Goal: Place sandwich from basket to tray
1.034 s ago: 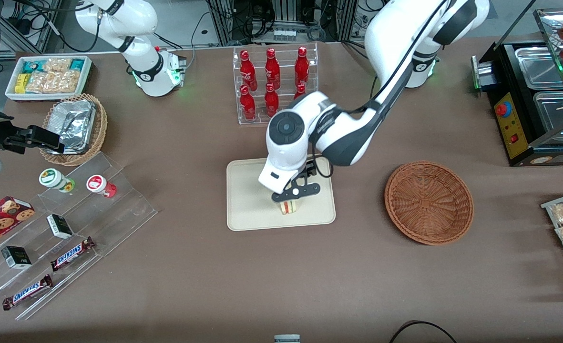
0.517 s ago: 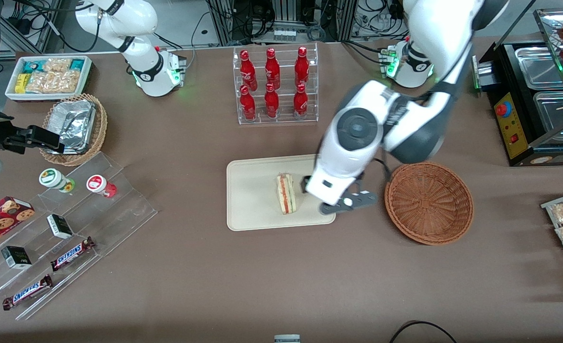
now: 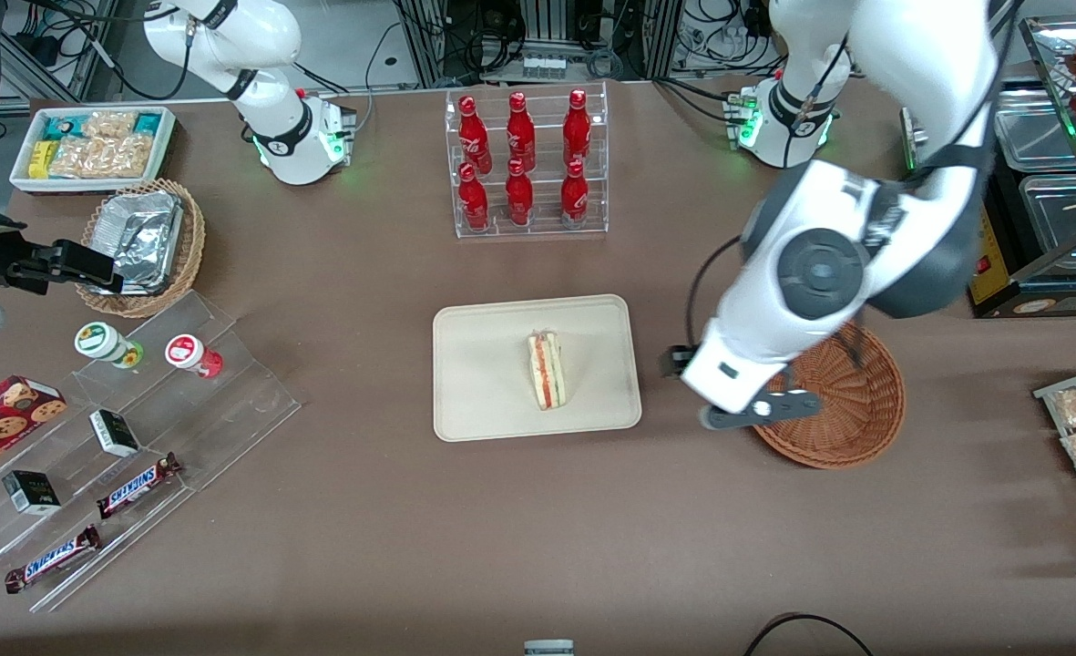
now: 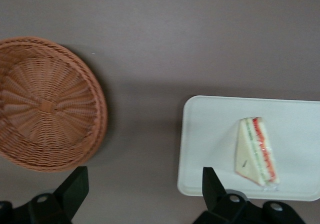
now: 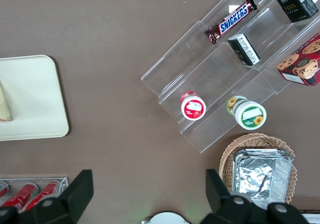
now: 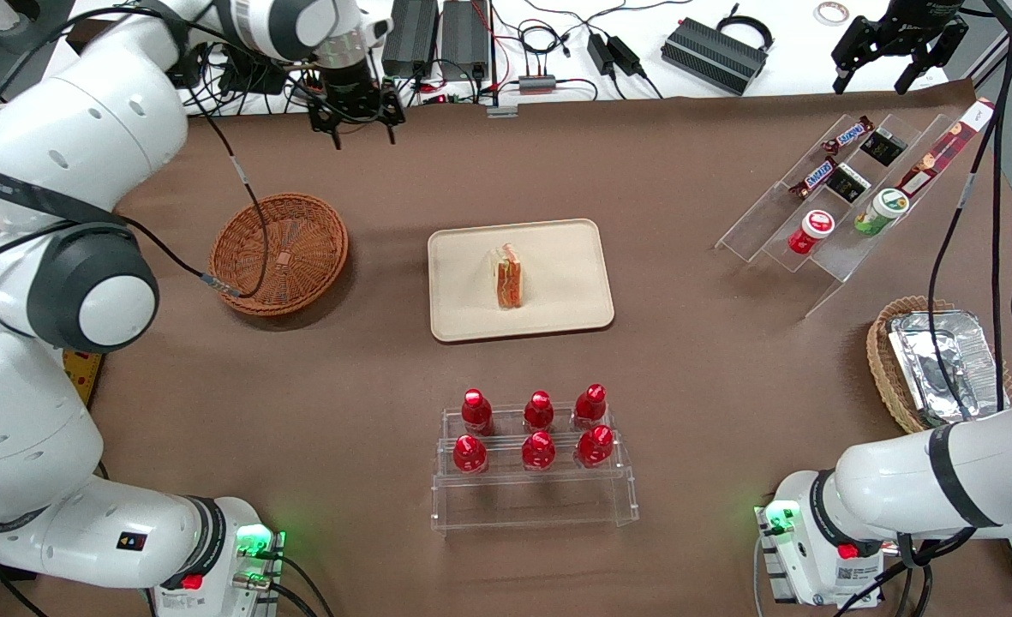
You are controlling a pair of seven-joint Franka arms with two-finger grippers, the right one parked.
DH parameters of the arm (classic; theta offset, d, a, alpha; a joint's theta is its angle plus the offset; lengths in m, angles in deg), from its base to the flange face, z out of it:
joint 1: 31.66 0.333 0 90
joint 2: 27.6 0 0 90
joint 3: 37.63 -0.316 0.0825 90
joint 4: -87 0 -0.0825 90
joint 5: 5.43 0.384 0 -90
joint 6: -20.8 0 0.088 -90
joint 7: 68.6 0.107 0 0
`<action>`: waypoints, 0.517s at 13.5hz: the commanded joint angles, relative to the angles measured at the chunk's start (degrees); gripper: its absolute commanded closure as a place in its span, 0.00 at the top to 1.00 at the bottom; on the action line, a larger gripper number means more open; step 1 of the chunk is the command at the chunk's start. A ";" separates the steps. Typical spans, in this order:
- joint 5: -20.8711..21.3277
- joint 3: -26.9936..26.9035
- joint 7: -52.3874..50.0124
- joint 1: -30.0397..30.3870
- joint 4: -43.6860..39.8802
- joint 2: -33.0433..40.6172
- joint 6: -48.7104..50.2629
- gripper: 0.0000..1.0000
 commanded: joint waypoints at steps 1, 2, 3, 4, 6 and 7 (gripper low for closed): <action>-0.85 0.36 7.27 4.57 4.11 4.36 1.76 1.00; -1.02 0.36 10.25 6.06 5.07 5.24 2.03 1.00; -1.63 0.27 12.89 7.47 5.95 6.55 2.73 1.00; -1.64 0.27 14.83 8.35 6.48 7.26 3.52 1.00; -1.64 0.27 18.52 10.55 8.24 9.72 4.84 1.00; -1.72 0.18 20.63 11.60 10.16 11.38 4.84 1.00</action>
